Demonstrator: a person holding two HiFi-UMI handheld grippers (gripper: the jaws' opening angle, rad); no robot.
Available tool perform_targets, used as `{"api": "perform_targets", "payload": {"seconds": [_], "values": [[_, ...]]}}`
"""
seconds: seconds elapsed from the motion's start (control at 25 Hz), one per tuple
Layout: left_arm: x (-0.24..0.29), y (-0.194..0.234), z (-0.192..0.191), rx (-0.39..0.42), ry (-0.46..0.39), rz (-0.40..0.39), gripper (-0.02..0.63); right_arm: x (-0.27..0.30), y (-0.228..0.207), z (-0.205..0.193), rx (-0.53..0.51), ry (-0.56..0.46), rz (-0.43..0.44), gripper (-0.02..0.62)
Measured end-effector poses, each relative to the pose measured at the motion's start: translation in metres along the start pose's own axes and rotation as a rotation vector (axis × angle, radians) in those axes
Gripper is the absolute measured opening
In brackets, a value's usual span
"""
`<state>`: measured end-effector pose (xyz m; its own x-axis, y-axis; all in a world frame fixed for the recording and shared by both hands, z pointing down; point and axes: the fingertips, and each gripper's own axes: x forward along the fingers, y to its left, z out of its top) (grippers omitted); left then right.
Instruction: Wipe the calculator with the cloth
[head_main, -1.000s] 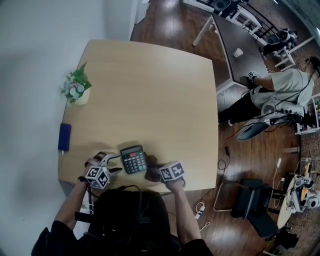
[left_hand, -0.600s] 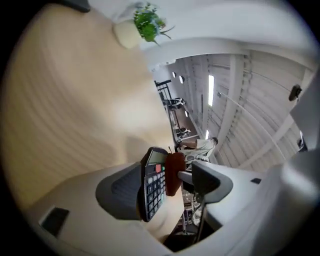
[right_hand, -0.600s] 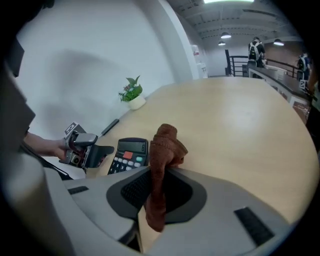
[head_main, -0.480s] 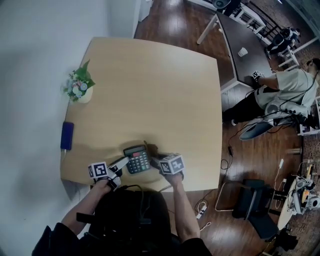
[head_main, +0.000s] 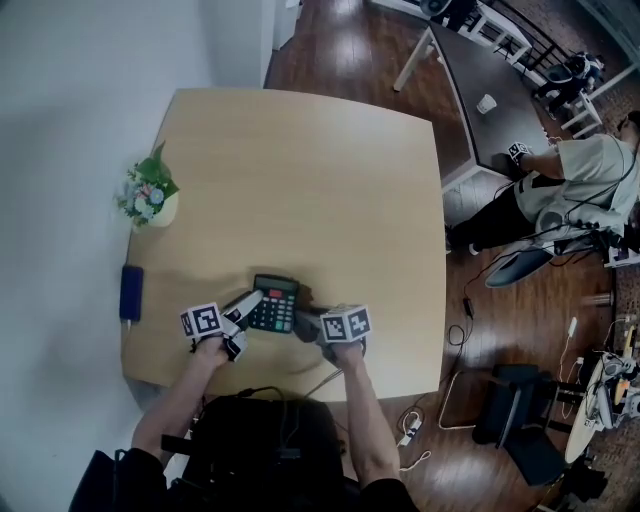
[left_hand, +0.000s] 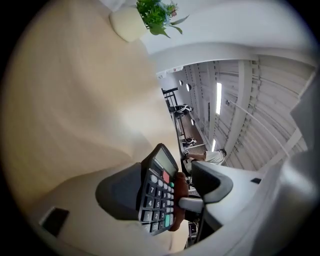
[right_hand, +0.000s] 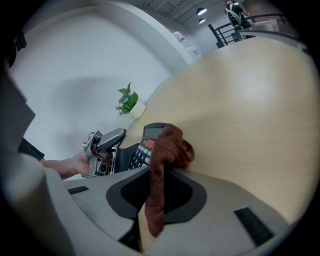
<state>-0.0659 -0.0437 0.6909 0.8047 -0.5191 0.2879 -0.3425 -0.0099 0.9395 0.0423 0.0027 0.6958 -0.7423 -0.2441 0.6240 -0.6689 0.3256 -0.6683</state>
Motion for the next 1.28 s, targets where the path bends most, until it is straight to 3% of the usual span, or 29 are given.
{"api": "perform_targets", "payload": {"seconds": [0.08,0.44,0.76,1.28], "values": [[0.019,-0.003,0.024,0.026,-0.019,-0.002,0.321,0.002,-0.014,0.029,-0.017,-0.01,-0.022,0.065],[0.089,-0.01,0.11,0.0,-0.099,0.001,0.321,0.015,-0.066,0.138,-0.074,0.017,-0.069,0.064],[0.099,-0.011,0.124,0.045,-0.088,0.006,0.319,0.021,-0.078,0.143,-0.015,-0.004,-0.025,0.066],[0.099,-0.013,0.128,0.067,-0.132,0.026,0.319,0.024,-0.077,0.147,-0.061,0.017,0.003,0.067]]}}
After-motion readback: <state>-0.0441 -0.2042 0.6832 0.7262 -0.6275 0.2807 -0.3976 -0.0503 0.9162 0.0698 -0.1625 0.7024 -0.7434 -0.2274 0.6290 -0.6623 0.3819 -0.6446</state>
